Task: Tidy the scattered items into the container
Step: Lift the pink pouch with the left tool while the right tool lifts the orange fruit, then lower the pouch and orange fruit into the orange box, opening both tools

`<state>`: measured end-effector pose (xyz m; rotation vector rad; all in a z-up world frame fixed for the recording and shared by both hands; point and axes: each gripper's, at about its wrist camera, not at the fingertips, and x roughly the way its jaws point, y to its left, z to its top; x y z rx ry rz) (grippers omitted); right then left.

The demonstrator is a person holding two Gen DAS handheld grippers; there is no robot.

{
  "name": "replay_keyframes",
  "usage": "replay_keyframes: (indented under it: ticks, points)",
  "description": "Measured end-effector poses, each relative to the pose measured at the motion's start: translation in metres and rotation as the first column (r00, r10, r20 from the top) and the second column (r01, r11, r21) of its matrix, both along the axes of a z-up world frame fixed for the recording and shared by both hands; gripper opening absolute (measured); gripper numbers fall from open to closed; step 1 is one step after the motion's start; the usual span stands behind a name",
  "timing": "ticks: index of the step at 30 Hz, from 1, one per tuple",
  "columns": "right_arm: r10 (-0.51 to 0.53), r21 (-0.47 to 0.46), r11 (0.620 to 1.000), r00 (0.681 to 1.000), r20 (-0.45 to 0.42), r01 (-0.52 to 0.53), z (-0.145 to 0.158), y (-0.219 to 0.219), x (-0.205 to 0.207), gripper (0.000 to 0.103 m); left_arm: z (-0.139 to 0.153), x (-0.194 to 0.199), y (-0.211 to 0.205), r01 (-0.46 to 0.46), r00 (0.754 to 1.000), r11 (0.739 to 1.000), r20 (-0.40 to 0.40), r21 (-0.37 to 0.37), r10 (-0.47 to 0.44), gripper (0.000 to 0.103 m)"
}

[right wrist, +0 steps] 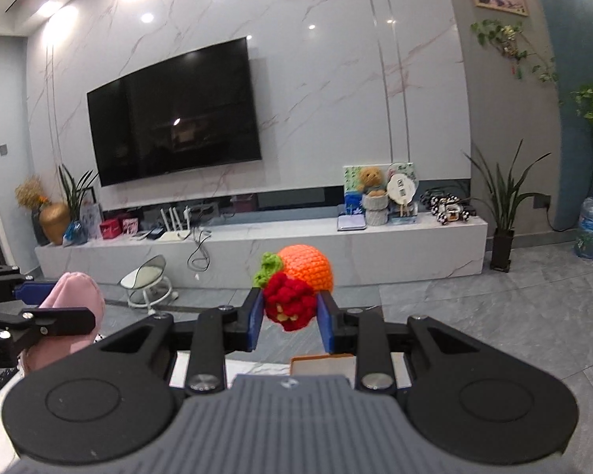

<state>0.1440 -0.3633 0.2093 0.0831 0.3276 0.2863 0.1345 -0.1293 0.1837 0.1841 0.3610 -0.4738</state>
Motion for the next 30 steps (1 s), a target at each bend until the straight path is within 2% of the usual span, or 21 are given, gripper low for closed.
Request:
replay_keyframes:
  ticks: [6, 11, 20, 30]
  points:
    - [-0.029, 0.018, 0.999, 0.999, 0.039, 0.028, 0.009, -0.018, -0.008, 0.032, 0.010, 0.002, -0.030, 0.059, 0.997, 0.998, 0.051, -0.032, -0.057, 0.048]
    - [-0.050, 0.029, 0.998, 0.998, 0.035, 0.049, 0.005, -0.034, -0.001, 0.032, 0.001, 0.019, -0.057, 0.101, 0.994, 0.994, 0.035, -0.045, -0.100, 0.048]
    - [-0.094, 0.065, 0.993, 0.992, -0.080, 0.100, -0.030, -0.068, 0.036, 0.032, -0.034, 0.055, -0.100, 0.149, 0.988, 0.987, -0.043, -0.056, -0.151, 0.048]
    - [-0.145, 0.037, 0.986, 0.956, -0.254, 0.160, -0.090, -0.082, 0.086, 0.032, -0.099, 0.120, -0.113, 0.105, 0.974, 0.994, -0.196, -0.034, -0.109, 0.048]
